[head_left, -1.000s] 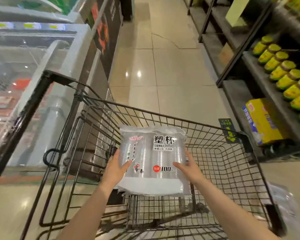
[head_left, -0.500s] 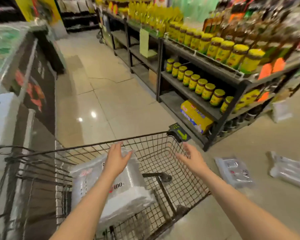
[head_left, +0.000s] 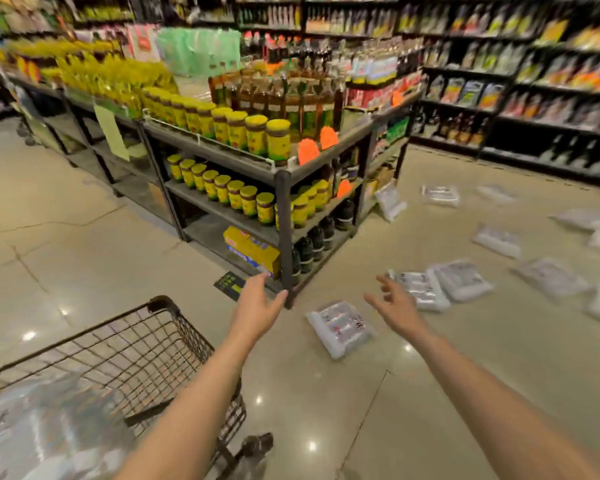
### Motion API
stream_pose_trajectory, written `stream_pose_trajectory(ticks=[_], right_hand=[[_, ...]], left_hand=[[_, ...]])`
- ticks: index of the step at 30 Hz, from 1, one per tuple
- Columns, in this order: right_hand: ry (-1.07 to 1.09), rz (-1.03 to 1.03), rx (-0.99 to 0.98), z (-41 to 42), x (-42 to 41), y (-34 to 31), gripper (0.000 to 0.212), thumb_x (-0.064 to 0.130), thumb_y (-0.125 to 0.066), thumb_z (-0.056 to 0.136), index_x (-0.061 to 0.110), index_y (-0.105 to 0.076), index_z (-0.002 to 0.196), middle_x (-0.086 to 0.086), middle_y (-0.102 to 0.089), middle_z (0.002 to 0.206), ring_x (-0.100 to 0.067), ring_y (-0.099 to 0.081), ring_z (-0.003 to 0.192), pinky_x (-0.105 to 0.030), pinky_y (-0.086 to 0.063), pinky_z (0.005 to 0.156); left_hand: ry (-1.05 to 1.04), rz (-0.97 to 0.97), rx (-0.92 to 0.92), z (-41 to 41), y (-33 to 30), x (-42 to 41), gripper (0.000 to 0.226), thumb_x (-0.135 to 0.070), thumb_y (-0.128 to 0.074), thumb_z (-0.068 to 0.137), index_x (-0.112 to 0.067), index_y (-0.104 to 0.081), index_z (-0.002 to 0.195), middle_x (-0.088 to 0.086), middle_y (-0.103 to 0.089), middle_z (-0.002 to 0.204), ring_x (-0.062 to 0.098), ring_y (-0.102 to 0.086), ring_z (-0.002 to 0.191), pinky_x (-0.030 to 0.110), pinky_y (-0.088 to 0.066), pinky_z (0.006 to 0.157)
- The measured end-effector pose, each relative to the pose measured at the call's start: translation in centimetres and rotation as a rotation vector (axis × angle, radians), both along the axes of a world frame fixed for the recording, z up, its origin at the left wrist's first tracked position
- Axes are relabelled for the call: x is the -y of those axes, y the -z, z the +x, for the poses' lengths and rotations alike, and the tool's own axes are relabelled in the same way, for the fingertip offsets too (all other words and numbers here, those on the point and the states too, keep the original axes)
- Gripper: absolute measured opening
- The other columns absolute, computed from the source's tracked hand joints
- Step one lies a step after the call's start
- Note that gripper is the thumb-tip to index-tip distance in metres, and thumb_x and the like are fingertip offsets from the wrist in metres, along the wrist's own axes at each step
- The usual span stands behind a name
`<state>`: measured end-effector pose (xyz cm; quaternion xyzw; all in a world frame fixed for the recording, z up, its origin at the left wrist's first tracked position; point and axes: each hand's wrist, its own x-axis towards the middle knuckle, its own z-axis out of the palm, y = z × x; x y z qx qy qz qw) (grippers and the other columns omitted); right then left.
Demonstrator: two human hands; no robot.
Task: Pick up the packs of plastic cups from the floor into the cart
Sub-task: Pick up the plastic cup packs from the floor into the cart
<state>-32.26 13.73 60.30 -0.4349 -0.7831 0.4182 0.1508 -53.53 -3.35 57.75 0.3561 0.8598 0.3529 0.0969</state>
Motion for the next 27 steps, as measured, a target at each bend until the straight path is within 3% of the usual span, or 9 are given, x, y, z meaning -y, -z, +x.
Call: stream_pose_trajectory(ticks=[5, 12, 18, 24, 27], right_hand=[[0.112, -0.027, -0.023, 7.1, -7.5, -0.2, 0.058, 0.026, -0.065, 0.088, 0.010, -0.043, 0.139, -0.012, -0.048, 0.136, -0.024, -0.051, 0.121, -0.029, -0.040, 0.094], [0.240, -0.058, -0.007, 11.2, -17.1, 1.9, 0.055, 0.027, -0.064, 0.089, 0.012, -0.044, 0.138, -0.010, -0.048, 0.136, -0.023, -0.049, 0.122, -0.025, -0.036, 0.088], [0.290, -0.107, 0.022, 9.7, -26.5, 4.5, 0.054, 0.026, -0.065, 0.089, 0.011, -0.046, 0.137, -0.008, -0.048, 0.136, -0.021, -0.049, 0.119, -0.024, -0.036, 0.087], [0.286, -0.159, 0.084, 6.0, -35.6, 6.6, 0.055, 0.026, -0.065, 0.089, 0.010, -0.045, 0.137, -0.010, -0.050, 0.134, -0.012, -0.046, 0.104, -0.022, -0.035, 0.086], [0.281, -0.202, 0.126, 4.1, -38.8, 7.7, 0.057, 0.029, -0.064, 0.089, 0.013, -0.043, 0.139, -0.009, -0.049, 0.134, -0.016, -0.049, 0.109, -0.024, -0.037, 0.087]], left_hand=[[0.096, 0.011, 0.006, 5.2, 0.0, -10.0, 0.055, -0.034, -0.065, 0.088, -0.007, -0.048, 0.133, 0.011, -0.051, 0.129, 0.024, -0.049, 0.121, 0.032, -0.038, 0.098], [0.203, -0.065, -0.019, 5.9, 2.6, -21.1, 0.060, -0.043, -0.060, 0.088, -0.011, -0.045, 0.135, 0.007, -0.050, 0.131, 0.022, -0.049, 0.122, 0.036, -0.043, 0.097], [0.258, -0.117, 0.032, 2.6, 5.2, -31.1, 0.062, -0.045, -0.059, 0.088, -0.011, -0.042, 0.137, 0.007, -0.048, 0.135, 0.022, -0.047, 0.124, 0.035, -0.040, 0.101], [0.258, -0.179, 0.071, -2.2, 7.0, -40.1, 0.059, -0.042, -0.060, 0.088, -0.009, -0.045, 0.135, 0.009, -0.051, 0.130, 0.024, -0.050, 0.119, 0.035, -0.041, 0.099], [0.243, -0.201, 0.116, -4.5, 7.8, -42.8, 0.061, -0.052, -0.056, 0.086, -0.013, -0.048, 0.132, 0.005, -0.054, 0.125, 0.023, -0.052, 0.116, 0.039, -0.045, 0.096]])
